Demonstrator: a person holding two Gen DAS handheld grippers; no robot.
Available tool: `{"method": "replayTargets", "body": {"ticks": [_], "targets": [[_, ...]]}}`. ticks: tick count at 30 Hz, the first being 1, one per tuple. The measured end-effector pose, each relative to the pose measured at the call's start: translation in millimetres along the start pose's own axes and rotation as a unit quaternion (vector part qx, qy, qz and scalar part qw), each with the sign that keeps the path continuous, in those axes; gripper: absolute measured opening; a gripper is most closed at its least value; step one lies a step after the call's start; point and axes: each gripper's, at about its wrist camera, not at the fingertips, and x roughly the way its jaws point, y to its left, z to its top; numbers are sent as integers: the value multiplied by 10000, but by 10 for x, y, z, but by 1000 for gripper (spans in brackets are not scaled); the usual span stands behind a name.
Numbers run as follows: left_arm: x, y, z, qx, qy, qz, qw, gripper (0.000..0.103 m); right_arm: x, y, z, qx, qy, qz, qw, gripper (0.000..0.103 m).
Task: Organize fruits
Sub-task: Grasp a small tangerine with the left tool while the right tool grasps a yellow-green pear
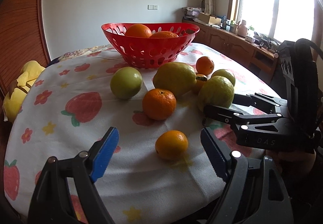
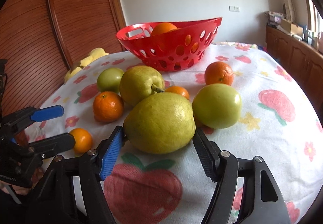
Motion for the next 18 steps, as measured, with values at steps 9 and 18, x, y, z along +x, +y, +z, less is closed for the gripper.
{"method": "replayTargets", "body": {"ticks": [9, 18], "targets": [[77, -62, -42, 75, 190, -155, 9997, 58, 17, 58, -4, -129, -27, -74, 9999, 72], [174, -40, -116, 9, 412, -212, 9989, 38, 35, 86, 3, -198, -30, -108, 9997, 72]]}}
